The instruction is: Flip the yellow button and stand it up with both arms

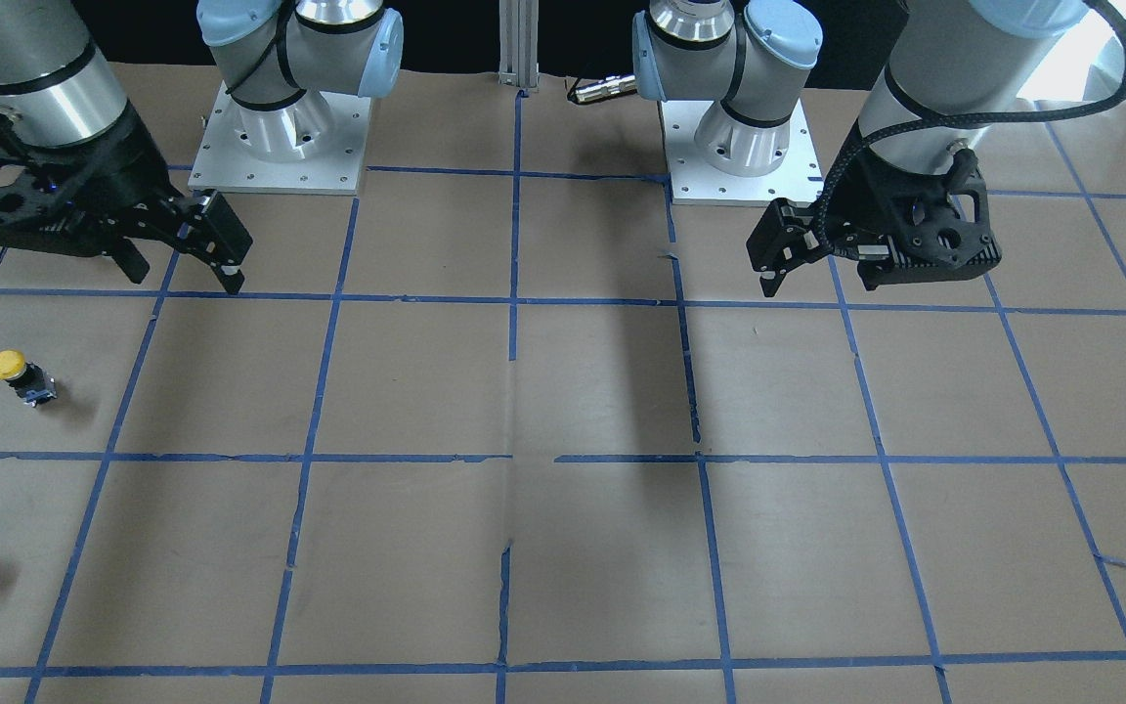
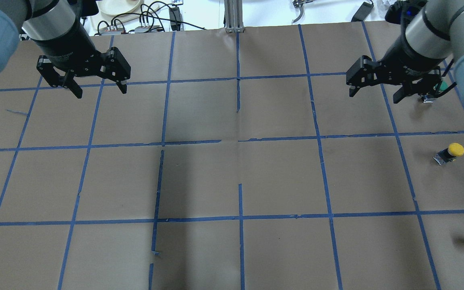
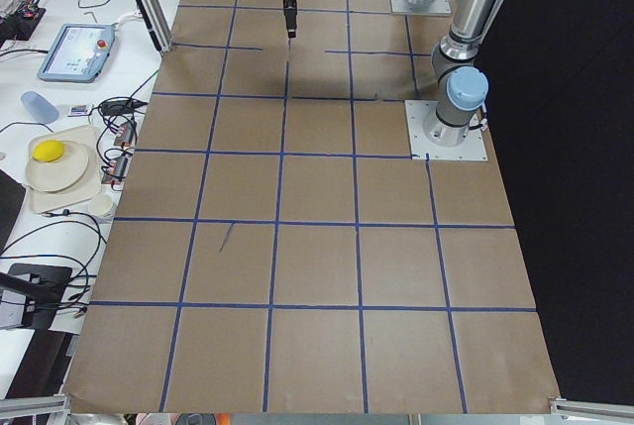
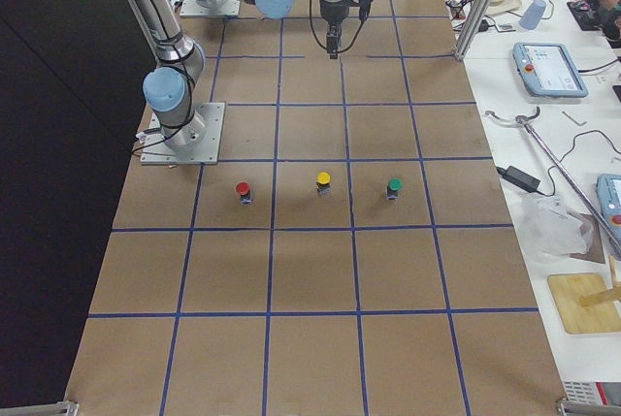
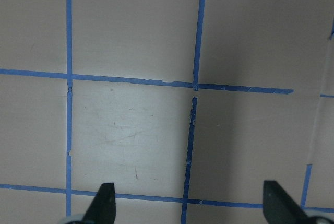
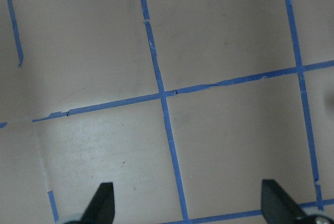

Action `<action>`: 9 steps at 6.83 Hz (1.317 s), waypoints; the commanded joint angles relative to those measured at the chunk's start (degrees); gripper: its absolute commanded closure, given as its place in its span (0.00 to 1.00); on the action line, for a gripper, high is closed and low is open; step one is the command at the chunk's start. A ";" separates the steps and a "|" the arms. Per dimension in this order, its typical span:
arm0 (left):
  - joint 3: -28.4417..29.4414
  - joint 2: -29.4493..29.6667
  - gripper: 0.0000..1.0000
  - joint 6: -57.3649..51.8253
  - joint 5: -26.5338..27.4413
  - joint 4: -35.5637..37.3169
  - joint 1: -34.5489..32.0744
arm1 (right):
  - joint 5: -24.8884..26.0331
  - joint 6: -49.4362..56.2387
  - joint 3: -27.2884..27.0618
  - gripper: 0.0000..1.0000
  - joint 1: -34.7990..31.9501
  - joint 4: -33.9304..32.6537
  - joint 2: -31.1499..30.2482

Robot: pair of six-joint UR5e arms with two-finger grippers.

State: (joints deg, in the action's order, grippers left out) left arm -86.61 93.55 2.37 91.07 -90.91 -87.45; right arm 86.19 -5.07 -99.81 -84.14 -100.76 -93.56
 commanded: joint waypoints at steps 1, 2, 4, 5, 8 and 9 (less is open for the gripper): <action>0.30 0.06 0.00 0.00 0.16 0.12 0.00 | 2.92 -3.89 4.76 0.00 -4.62 8.94 0.13; 0.21 -0.03 0.00 0.00 0.17 -0.49 0.00 | 2.93 -3.80 7.15 0.00 -4.72 12.75 0.13; -0.14 -0.21 0.00 0.00 0.08 -0.58 0.00 | 5.11 -3.89 6.65 0.00 -4.72 13.23 -0.05; -0.14 -0.12 0.00 0.00 0.25 -0.49 0.00 | 5.82 -3.80 6.65 0.00 -4.72 13.22 -0.13; -0.32 0.14 0.00 0.52 0.17 -0.14 0.00 | 5.74 -3.01 6.56 0.00 -4.72 12.61 0.04; -0.40 0.15 0.00 1.48 0.08 -0.31 0.00 | 5.83 -3.10 6.56 0.00 -4.72 12.52 0.04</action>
State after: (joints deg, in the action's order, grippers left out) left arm -86.94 93.63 3.01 91.21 -91.22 -87.45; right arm 91.94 -8.18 -93.25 -88.86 -88.13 -93.47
